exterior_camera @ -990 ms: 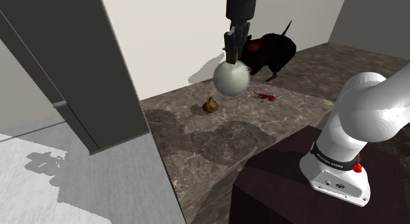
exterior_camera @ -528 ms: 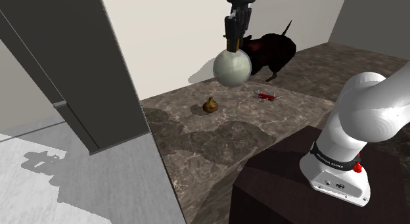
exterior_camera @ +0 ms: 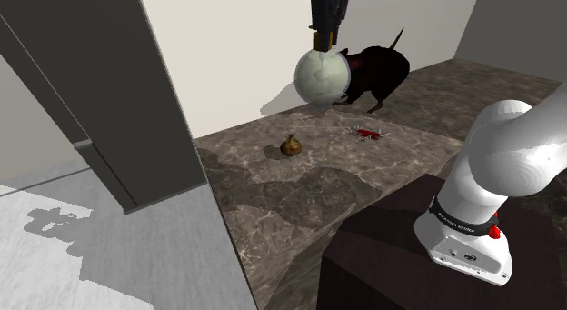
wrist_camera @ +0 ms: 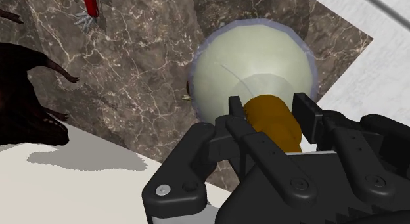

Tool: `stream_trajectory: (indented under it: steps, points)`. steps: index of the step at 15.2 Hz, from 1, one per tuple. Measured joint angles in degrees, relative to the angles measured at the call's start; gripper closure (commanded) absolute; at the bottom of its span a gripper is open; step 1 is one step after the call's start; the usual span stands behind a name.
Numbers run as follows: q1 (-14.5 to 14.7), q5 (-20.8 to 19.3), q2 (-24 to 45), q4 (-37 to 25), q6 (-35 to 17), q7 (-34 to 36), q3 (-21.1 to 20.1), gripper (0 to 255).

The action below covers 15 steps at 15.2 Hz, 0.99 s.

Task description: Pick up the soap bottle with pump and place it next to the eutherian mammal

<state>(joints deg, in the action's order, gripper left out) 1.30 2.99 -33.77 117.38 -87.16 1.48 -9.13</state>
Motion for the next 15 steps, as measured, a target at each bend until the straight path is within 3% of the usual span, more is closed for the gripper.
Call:
stream_trajectory:
  steps: [15]
  points:
    - [-0.6,-0.8,5.7,-16.9,11.2,0.1,0.2,255]
